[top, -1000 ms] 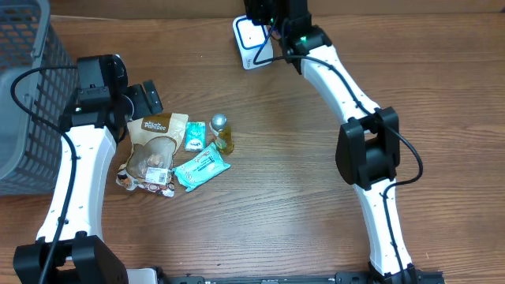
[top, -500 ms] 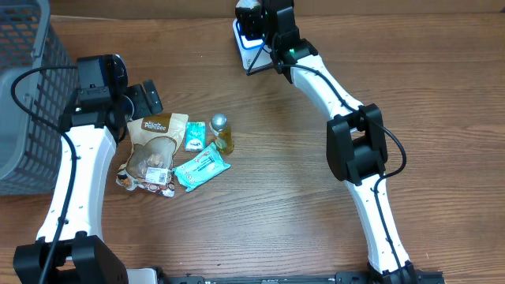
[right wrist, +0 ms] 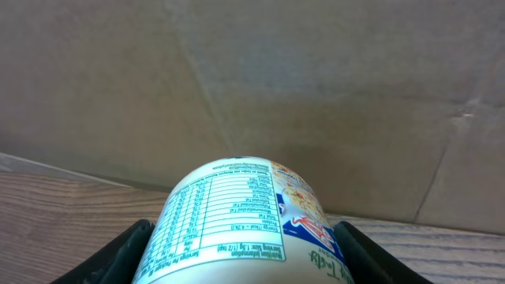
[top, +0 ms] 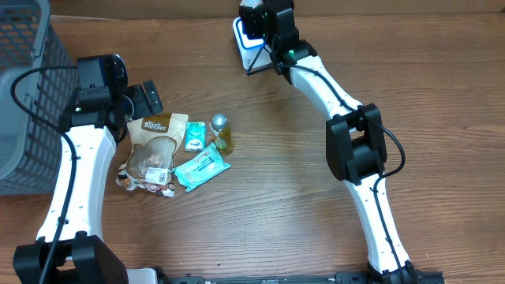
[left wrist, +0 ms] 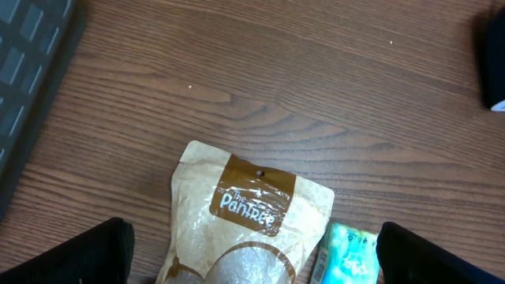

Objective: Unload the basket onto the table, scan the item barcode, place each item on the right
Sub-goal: 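Hold the jar's label in front of the scanner window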

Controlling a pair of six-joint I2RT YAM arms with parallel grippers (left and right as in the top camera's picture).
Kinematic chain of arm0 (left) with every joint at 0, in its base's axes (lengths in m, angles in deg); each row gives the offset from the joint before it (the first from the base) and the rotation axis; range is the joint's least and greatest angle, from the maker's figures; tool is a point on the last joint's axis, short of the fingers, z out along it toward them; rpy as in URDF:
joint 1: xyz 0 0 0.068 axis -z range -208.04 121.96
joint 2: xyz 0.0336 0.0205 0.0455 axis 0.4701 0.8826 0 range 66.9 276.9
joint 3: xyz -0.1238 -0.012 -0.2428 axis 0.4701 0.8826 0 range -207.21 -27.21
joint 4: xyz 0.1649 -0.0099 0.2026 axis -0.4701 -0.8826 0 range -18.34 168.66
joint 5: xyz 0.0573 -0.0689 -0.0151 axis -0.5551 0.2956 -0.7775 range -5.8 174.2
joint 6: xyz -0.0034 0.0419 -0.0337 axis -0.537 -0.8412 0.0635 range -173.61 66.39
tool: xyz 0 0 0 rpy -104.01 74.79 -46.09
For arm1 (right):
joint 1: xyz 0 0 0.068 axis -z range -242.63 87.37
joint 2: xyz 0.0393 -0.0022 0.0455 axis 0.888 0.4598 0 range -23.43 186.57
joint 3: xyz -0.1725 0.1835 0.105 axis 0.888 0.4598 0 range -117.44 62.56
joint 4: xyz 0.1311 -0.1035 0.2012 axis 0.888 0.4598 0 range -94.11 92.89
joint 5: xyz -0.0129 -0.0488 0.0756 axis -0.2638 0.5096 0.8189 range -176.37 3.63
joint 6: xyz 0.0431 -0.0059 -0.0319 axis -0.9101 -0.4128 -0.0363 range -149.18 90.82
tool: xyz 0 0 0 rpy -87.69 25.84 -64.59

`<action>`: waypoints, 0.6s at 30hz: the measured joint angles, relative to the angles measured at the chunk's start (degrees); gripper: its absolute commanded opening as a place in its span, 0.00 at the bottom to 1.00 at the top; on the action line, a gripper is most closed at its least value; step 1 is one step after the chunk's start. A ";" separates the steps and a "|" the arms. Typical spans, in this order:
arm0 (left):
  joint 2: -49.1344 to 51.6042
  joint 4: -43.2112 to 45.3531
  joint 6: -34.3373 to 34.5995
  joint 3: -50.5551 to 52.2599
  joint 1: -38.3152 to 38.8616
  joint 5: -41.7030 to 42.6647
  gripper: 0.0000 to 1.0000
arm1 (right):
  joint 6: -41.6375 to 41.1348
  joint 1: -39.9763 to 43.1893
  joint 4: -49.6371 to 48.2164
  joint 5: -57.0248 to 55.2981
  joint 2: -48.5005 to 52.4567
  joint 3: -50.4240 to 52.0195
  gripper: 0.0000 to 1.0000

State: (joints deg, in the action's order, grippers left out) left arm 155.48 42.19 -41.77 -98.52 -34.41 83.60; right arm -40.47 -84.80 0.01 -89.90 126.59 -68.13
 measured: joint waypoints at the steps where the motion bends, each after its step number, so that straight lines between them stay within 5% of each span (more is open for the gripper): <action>1: 0.00 0.00 0.00 0.00 0.00 0.00 1.00 | -0.02 0.02 0.00 -0.07 0.00 0.00 0.40; 18: 0.00 0.00 0.00 0.00 0.00 0.00 1.00 | -0.46 0.02 1.49 -0.55 0.00 0.00 0.44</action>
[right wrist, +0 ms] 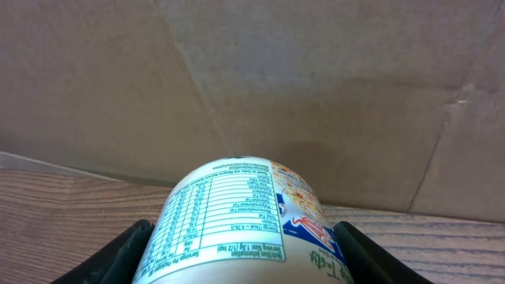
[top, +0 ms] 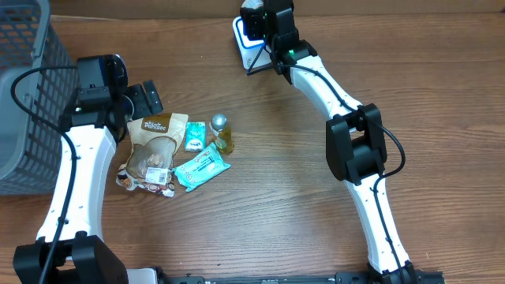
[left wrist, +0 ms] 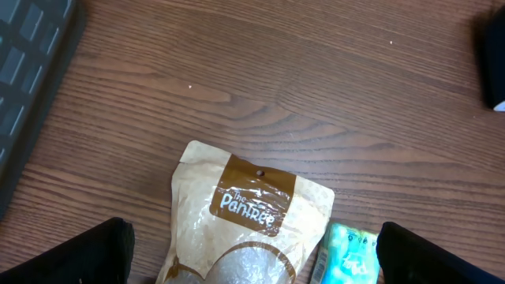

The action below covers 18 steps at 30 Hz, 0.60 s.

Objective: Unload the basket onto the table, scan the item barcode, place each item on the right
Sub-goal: 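Hold the jar's label in front of the scanner window, then move the jar right with the right gripper and set it down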

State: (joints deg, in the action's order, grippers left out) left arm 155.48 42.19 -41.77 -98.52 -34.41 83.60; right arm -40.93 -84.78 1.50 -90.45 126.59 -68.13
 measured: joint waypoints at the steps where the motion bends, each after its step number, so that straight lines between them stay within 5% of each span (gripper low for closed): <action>1: 0.00 0.00 0.00 0.00 0.00 0.00 1.00 | -0.02 0.00 -0.07 0.02 0.00 0.00 0.44; 10: 0.00 0.00 -0.02 0.00 0.00 0.00 0.99 | 0.00 0.11 -4.26 0.00 -0.07 0.33 0.41; 18: 0.00 0.00 -0.02 0.00 0.00 -0.02 1.00 | 0.00 2.05 13.00 0.02 -7.80 1.55 0.41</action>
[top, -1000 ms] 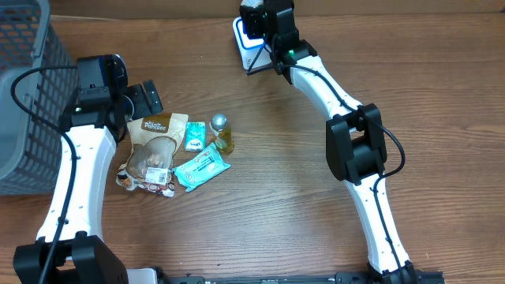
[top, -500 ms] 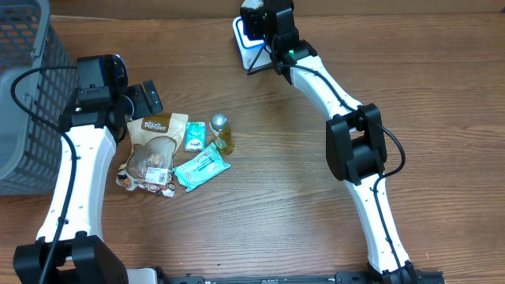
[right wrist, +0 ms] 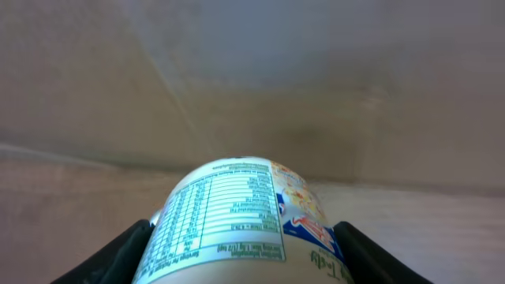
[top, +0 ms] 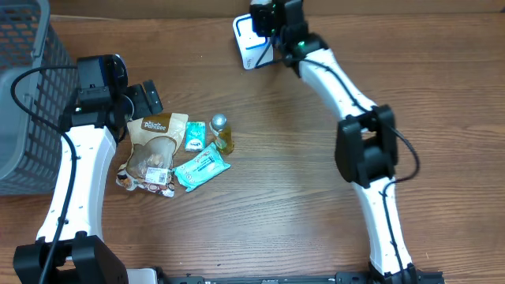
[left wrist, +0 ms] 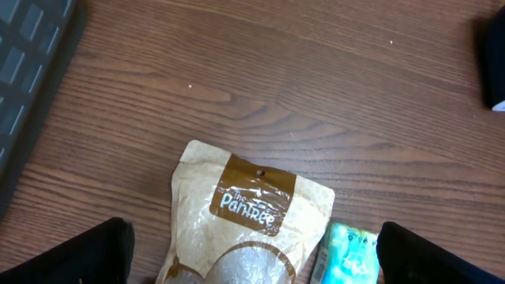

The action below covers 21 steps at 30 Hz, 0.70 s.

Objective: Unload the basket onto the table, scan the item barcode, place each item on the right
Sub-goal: 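Move the jar right with the right gripper and set it down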

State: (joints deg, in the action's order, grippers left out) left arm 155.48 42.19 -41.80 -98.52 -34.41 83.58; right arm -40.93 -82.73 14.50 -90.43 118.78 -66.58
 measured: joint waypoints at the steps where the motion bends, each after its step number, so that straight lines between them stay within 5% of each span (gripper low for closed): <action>1: 0.00 0.00 0.00 0.00 0.00 0.02 1.00 | 0.00 0.50 4.79 0.00 -2.54 0.13 0.40; 8: 0.00 -0.02 0.00 0.00 0.00 0.02 1.00 | -0.02 5.14 32.59 -0.02 -18.49 -0.35 0.43; 13: 0.00 0.04 0.02 0.00 0.00 0.02 1.00 | -0.09 9.92 51.19 -0.46 -20.83 -0.70 0.43; 21: 0.00 0.04 0.02 0.00 0.00 0.02 0.99 | -1.22 16.13 59.71 -0.66 -18.53 11.28 0.40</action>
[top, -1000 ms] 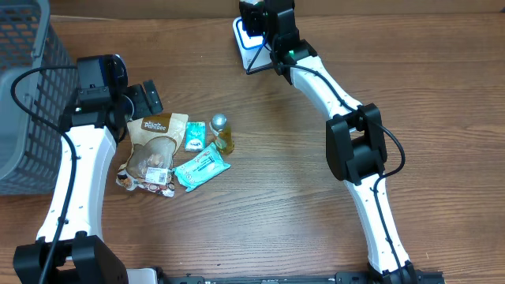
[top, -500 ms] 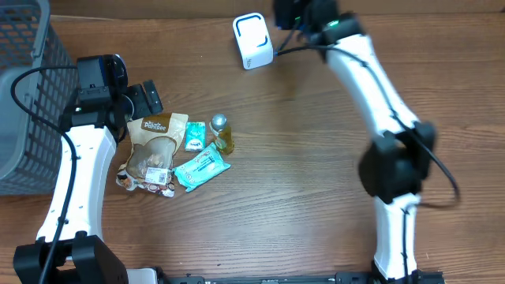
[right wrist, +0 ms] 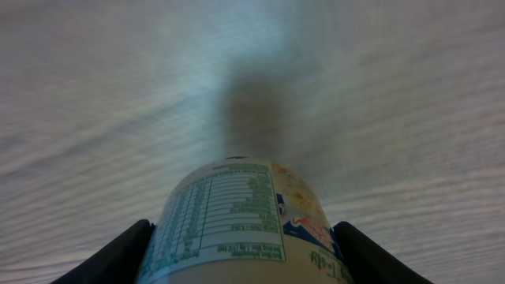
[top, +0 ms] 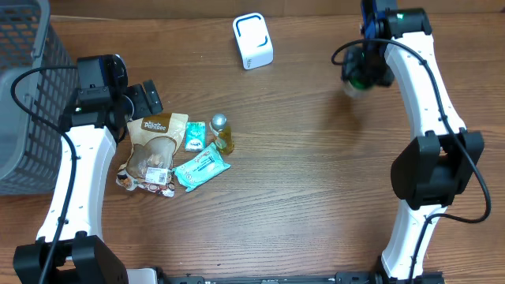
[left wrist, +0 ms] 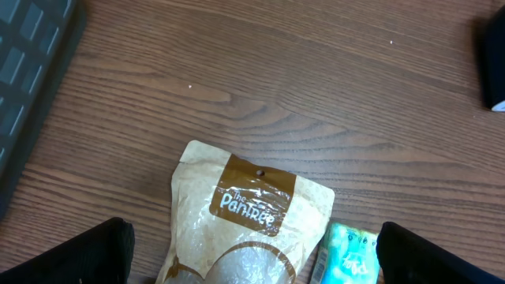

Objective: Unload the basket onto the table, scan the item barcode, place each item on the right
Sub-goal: 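Move the jar right with the right gripper and set it down, then release the jar and swing the right gripper left toward the items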

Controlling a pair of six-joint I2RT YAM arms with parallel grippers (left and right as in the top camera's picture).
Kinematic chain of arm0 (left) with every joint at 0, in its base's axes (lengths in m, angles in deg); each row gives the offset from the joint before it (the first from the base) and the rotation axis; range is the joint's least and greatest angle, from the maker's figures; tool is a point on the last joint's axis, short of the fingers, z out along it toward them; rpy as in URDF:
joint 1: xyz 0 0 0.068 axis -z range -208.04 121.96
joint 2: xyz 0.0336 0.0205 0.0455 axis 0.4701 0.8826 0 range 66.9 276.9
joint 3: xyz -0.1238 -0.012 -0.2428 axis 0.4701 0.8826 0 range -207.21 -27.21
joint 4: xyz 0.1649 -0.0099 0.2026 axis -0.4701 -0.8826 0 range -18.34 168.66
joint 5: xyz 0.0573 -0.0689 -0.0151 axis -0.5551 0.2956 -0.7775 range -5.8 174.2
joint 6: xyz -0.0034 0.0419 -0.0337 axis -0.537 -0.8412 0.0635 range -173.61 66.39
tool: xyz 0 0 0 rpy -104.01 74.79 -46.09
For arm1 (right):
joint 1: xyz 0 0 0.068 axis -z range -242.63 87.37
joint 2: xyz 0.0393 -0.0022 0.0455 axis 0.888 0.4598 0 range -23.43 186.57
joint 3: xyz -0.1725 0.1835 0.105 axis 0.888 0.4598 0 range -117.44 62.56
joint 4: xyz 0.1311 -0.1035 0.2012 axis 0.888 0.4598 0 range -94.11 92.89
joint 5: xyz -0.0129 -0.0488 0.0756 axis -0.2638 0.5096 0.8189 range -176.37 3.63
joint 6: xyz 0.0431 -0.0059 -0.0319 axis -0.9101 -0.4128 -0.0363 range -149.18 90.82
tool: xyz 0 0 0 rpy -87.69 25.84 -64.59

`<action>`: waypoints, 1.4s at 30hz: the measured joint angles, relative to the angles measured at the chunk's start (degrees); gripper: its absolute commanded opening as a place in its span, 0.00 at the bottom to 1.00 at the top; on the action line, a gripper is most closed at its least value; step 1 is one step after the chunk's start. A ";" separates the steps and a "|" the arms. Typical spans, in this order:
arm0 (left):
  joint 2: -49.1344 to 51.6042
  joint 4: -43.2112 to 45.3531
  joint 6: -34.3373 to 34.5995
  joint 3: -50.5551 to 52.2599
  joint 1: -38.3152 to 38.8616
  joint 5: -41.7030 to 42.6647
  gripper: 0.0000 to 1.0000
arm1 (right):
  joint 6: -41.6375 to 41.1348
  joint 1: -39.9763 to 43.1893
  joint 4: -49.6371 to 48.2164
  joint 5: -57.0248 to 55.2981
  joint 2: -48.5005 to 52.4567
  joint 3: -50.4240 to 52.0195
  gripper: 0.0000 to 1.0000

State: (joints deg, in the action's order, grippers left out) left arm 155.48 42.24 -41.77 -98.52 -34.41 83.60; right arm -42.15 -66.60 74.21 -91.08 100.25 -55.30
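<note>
A white tub with a nutrition label (right wrist: pixel 241 225) sits between the fingers of my right gripper (right wrist: pixel 245 264), which is shut on it. In the overhead view that right gripper (top: pixel 364 72) hangs over bare wood at the back right, blurred, well to the right of the white, blue-rimmed scanner (top: pixel 252 41). My left gripper (top: pixel 142 98) stands open above the top of a brown Pantree pouch (left wrist: pixel 241 217), with nothing between its fingers (left wrist: pixel 87 256).
A pile lies at the left centre: the Pantree pouch (top: pixel 155 146), a small teal packet (top: pixel 196 136), a little bottle (top: pixel 221 132) and a teal wipes pack (top: pixel 201 168). A grey wire basket (top: pixel 24 95) fills the far left edge.
My right gripper, still shut on the tub, has moved from just beside the scanner to the back right of the table. The scanner now stands uncovered. The left arm has not moved.
At the two oldest moments my right gripper held the tub right at the scanner, facing the back wall. Then it stood slightly to the right of the scanner, and now it is far to the right over the wood. The left gripper stayed open over the pouch throughout.
</note>
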 measured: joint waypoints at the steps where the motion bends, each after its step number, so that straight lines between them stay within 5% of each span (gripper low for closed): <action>1: 0.00 -0.04 -0.02 0.00 0.00 0.00 1.00 | -0.50 0.74 -0.87 0.00 0.13 2.80 0.40; 10: 0.00 -0.02 -0.02 0.00 0.00 0.00 1.00 | -3.69 7.39 -7.69 0.00 0.59 20.57 0.51; 16: 0.00 -0.04 0.00 0.00 0.00 0.00 1.00 | -4.61 9.68 -8.92 0.26 0.22 23.87 0.86; 23: 0.00 -0.04 0.00 0.00 0.00 0.00 1.00 | -4.81 9.60 -8.96 -0.02 0.24 24.52 0.88; 27: 0.00 -0.04 0.00 0.00 0.00 0.00 1.00 | -4.90 9.60 -4.70 -0.13 0.24 21.05 0.98; 36: 0.00 -0.04 -0.02 0.00 0.00 0.00 1.00 | -4.94 8.31 8.31 4.13 -4.74 -4.24 0.95; 42: 0.00 -0.04 -0.02 0.00 0.00 0.00 1.00 | -3.19 0.72 7.37 11.61 -9.97 -7.23 0.94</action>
State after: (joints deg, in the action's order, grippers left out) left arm 155.48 42.19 -41.80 -98.52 -34.41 83.60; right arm -45.34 -65.87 81.58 -79.48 90.28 -62.54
